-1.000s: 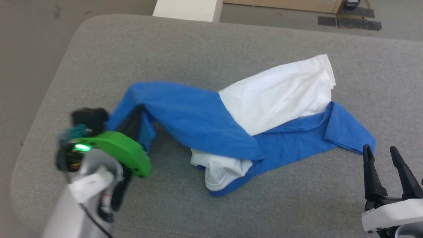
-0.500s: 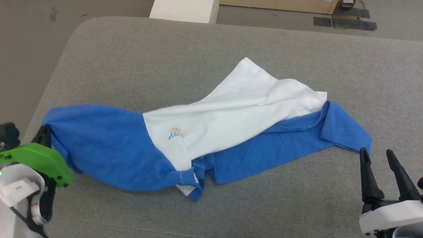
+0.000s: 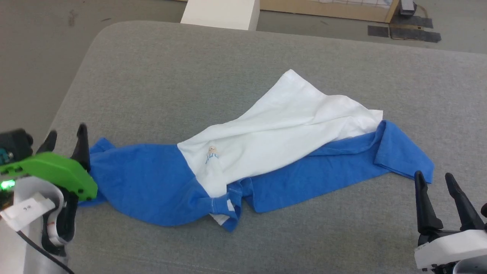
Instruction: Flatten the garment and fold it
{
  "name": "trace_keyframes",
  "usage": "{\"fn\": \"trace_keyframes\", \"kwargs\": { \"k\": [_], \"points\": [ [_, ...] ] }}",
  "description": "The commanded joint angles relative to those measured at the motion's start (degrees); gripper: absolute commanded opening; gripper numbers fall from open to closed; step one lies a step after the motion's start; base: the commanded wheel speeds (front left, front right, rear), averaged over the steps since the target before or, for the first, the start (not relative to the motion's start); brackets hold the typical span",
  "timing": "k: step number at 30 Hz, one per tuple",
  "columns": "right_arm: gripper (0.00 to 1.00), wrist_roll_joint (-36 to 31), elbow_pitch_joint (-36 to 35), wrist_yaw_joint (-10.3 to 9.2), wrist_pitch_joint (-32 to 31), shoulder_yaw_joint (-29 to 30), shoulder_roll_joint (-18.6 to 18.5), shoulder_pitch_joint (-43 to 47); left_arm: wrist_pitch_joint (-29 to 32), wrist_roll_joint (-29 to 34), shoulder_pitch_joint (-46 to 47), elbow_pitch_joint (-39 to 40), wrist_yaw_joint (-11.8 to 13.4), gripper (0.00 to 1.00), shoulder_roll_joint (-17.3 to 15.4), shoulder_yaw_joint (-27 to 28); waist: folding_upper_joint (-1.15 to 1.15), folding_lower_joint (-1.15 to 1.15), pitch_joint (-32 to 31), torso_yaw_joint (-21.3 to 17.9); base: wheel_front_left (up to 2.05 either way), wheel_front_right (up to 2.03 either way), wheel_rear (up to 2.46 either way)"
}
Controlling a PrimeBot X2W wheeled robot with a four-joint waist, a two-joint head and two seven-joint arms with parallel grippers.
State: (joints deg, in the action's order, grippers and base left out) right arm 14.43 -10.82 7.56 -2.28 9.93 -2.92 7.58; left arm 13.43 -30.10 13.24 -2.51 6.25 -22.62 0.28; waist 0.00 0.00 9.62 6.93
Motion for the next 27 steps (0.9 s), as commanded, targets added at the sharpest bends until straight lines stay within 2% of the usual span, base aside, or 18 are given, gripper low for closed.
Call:
{"fn": "trace_keyframes", "kwargs": {
  "k": [1, 7, 11, 13, 15, 22, 23, 24, 25, 27],
  "points": [
    [1.00, 0.0, -0.2, -0.08, -0.1, 0.0, 0.0, 0.2, 0.8, -0.6, 1.1, 1.8, -0.7, 1.00, -0.3, -0.4, 0.00, 0.00, 0.0, 0.4, 0.00, 0.00, 0.00],
    [1.00, 0.4, 0.1, -0.08, 0.4, -0.7, 0.0, -0.4, 11.1, -2.9, 0.8, 7.5, -4.0, 1.00, -1.2, -6.5, 0.00, 0.00, 1.4, 0.5, 0.00, 0.00, 0.00],
    [1.00, 0.3, 0.2, -0.08, 0.3, -1.2, 0.0, -1.1, 16.9, -3.1, 0.2, 5.5, -5.0, 1.00, -2.3, -9.8, 0.00, 0.00, 2.3, -0.4, 0.00, 0.00, 0.00],
    [1.00, 0.1, 0.2, -0.08, 0.2, -1.2, 0.0, -1.5, 18.3, -1.7, 0.2, 3.9, -6.5, 1.00, -3.7, -11.9, 0.00, 0.00, 2.8, -1.2, 0.00, 0.00, 0.00],
    [1.00, 0.0, 0.1, -0.08, 0.2, -1.0, 0.0, -1.7, 17.8, 0.7, 0.1, 2.3, -7.2, 1.00, -4.3, -13.9, 0.00, 0.00, 3.1, -1.9, 0.00, 0.00, 0.00],
    [1.00, -0.2, -0.1, -0.08, -0.4, -0.6, 0.0, -1.4, 13.8, 2.7, -0.7, -5.3, -6.6, 1.00, 0.0, -17.7, 0.00, 0.00, 3.8, -3.4, 0.00, 0.00, 0.00],
    [1.00, -0.3, -0.3, -0.08, -0.5, -0.4, 0.0, -1.4, 13.3, 2.9, -0.6, -6.4, -6.6, 0.62, 0.3, -18.0, 0.00, 0.00, 4.0, -3.5, 0.00, 0.00, 0.00],
    [1.00, -0.4, -0.5, -0.08, -0.6, -0.2, 0.0, -1.4, 13.0, 2.9, -0.5, -7.2, -6.5, 0.05, 0.6, -18.1, 0.00, 0.00, 4.1, -3.5, 0.00, 0.00, 0.00],
    [1.00, -0.5, -0.8, -0.08, -0.7, 0.0, 0.0, -1.4, 12.5, 2.9, -0.3, -8.2, -6.6, 0.00, 0.9, -18.3, 0.00, 0.00, 4.2, -3.5, 0.00, 0.00, 0.00],
    [1.00, -0.7, -1.3, -0.08, -1.0, 0.3, 0.0, -1.5, 11.5, 3.2, 0.3, -9.7, -6.7, 0.00, 1.2, -18.5, 0.00, 0.00, 4.6, -3.4, 0.00, 0.00, 0.00]
  ]
}}
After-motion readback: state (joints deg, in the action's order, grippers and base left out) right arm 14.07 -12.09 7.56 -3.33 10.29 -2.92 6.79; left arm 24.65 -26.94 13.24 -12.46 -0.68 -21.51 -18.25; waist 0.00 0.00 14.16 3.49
